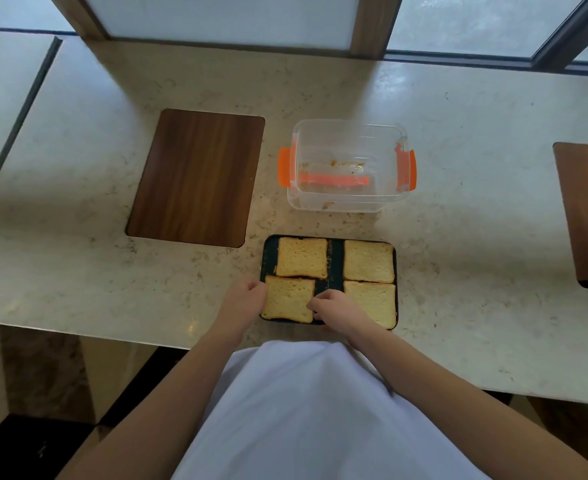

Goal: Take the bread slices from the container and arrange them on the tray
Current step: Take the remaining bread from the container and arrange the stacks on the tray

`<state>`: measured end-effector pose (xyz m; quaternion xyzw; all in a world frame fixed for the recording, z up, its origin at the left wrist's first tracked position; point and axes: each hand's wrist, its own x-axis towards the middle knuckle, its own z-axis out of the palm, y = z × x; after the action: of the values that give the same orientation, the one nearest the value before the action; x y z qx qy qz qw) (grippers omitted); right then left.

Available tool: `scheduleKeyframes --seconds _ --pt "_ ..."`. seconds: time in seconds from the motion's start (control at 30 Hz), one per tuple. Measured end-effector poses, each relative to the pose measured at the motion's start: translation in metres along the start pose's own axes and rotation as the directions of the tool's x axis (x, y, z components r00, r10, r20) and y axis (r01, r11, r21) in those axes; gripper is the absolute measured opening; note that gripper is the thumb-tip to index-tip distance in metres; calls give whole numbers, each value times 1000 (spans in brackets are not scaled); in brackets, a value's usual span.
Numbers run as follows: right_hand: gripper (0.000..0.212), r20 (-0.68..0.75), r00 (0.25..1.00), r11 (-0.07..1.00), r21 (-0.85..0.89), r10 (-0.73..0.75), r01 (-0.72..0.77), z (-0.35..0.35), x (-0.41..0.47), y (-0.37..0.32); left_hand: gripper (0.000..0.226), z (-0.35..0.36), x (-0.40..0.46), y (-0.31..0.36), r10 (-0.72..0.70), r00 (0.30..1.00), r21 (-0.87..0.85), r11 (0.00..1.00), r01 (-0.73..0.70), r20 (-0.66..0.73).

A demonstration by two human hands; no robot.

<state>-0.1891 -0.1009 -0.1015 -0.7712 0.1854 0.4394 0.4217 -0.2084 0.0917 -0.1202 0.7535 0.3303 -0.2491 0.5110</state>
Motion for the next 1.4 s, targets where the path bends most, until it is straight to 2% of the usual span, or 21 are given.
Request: scheduleKeyframes --seconds 0.1,0.2,0.27,0.57,0.67,0.77,0.83,0.9,0.97,1.13,1.4 --pt "44 -8 1000 1000 13 5 -4 -2 0 1 11 3 -1 2 2 1000 40 999 -2 11" --pt "49 -37 999 1000 -7 -7 7 -5 -1 3 33 8 -2 2 21 999 107 994 -26 41" --pt "50 -43 999 1000 -15 -10 9 -7 -1 4 39 12 -3 3 35 998 141 989 -41 45" --pt "54 -25 999 999 16 30 -30 -11 -1 6 43 19 -6 9 77 997 218 973 -80 19" --pt "55 -15 999 999 6 51 -51 -20 1 7 49 23 -16 16 248 968 377 893 -246 44" --pt "44 -86 995 991 131 46 -34 -42 6 13 58 38 -23 35 359 922 463 799 -384 145" --pt "45 -214 977 991 128 -7 36 -63 8 16 59 52 -20 55 338 917 413 819 -398 213" --pt "51 -350 935 994 77 -52 84 -82 9 18 57 68 -15 76 248 930 322 888 -330 270" --pt "57 -412 909 994 65 -56 91 -95 10 19 59 85 -8 93 160 945 248 940 -234 284" --pt "59 -392 920 997 63 -15 43 -106 13 20 64 119 4 112 72 962 241 961 -138 263" --pt "60 -372 928 996 83 -5 39 -110 19 24 66 130 10 113 13 965 287 954 -90 260"
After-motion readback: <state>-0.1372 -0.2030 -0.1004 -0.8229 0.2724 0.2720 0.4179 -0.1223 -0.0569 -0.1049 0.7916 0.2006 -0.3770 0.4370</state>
